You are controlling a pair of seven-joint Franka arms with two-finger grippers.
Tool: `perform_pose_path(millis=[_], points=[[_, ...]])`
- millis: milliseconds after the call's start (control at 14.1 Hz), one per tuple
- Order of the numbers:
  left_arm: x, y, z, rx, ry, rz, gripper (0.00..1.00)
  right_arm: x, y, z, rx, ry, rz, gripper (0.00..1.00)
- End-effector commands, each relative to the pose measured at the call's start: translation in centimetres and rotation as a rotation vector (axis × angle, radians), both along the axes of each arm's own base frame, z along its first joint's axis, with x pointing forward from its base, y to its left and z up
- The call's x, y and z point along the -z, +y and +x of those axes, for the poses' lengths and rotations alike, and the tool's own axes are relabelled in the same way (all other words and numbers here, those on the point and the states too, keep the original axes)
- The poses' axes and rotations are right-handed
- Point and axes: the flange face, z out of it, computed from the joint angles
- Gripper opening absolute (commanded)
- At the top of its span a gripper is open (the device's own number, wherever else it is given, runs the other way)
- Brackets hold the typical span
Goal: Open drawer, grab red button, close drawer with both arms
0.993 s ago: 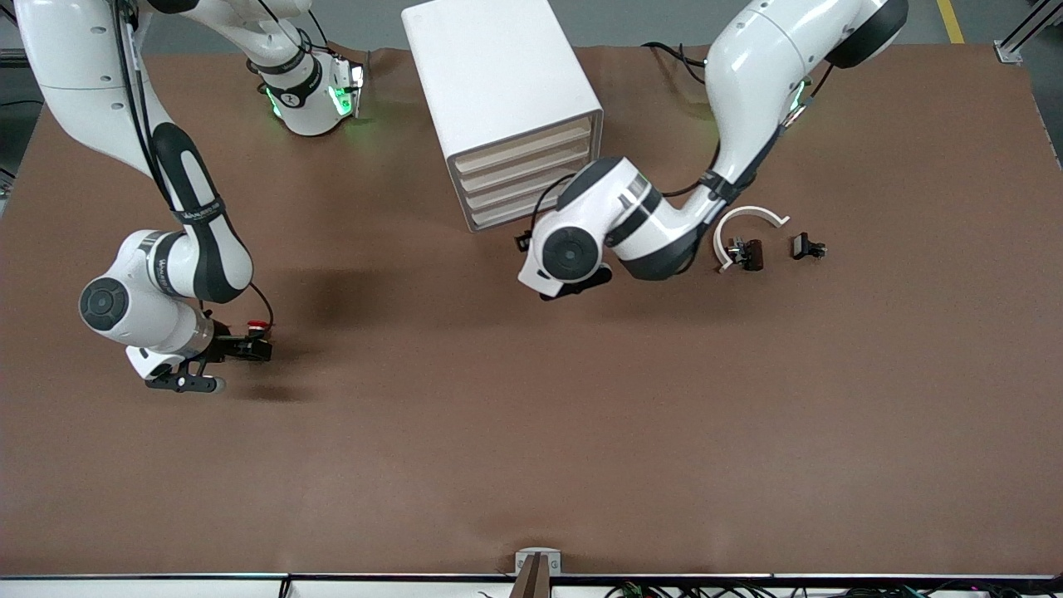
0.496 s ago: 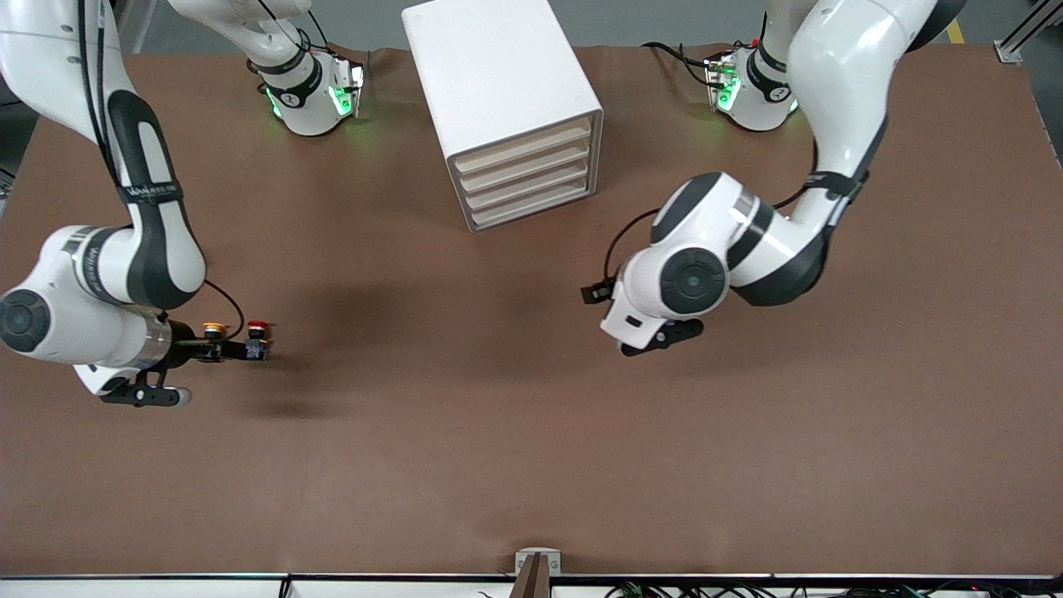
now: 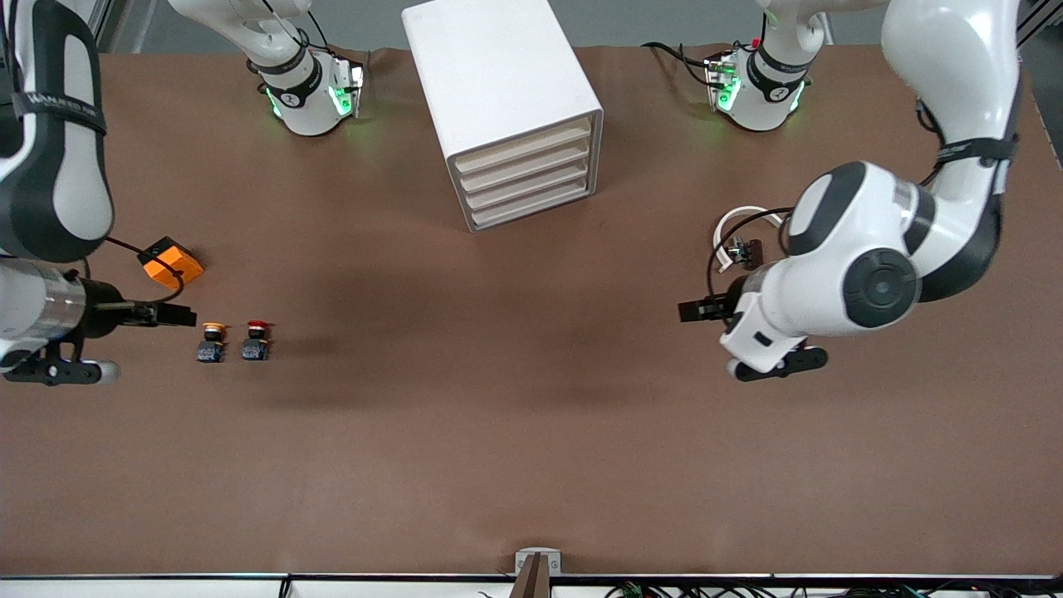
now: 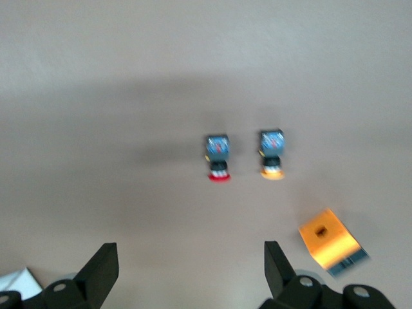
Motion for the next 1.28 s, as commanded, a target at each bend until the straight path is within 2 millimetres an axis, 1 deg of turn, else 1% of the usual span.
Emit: perform_pose_path(millis=[0,71,213,284,496,567,638,780,922,993,1064,1206], points=[[-2.7,3.1,-0.8,0.111,-0.034,0.040,1.00,-4.1,-0.6,-0.8,0.011,0.022,-0.023,1.00],[-3.9,4.7,-1.0,0.104,-0.037,0.021,1.00,-5.3,-0.6,-1.4,0.010,0.019,-0.021,1.00],[-6.1,7.4,-2.2,0.141,-0.041,-0.012,1.00,-8.0,-0.5,-2.4,0.012,-0.017,-0.023,1.00],[-6.5,7.8,-2.9,0.178,-0.043,-0.016,1.00,-9.1,-0.4,-2.8,0.013,-0.034,-0.024,1.00],[-8.2,10.7,-3.7,0.173,-0.066,-0.003,1.00,-9.1,0.1,-2.9,0.011,-0.033,-0.024,1.00],[-9.2,11.6,-4.9,0.178,-0.076,-0.004,1.00,-9.1,0.2,-2.9,0.010,-0.034,-0.024,1.00],[-9.5,12.1,-5.7,0.185,-0.083,-0.004,1.00,-9.1,0.4,-2.8,0.007,-0.036,-0.025,1.00],[-10.2,13.8,-6.4,0.199,-0.106,-0.015,1.00,-9.1,0.3,-2.8,0.008,-0.036,-0.025,1.00],[-11.9,16.4,-7.7,0.208,-0.137,-0.028,1.00,-9.1,0.0,-2.9,0.012,-0.034,-0.026,1.00],[-12.6,17.3,-8.1,0.208,-0.150,-0.031,1.00,-9.1,-0.3,-2.9,0.017,-0.035,-0.027,1.00],[-13.1,17.5,-8.2,0.219,-0.160,-0.035,1.00,-9.3,-0.4,-2.8,0.017,-0.043,-0.027,1.00],[-13.5,17.0,-8.3,0.233,-0.172,-0.030,1.00,-9.3,-0.4,-2.8,0.017,-0.045,-0.027,1.00]])
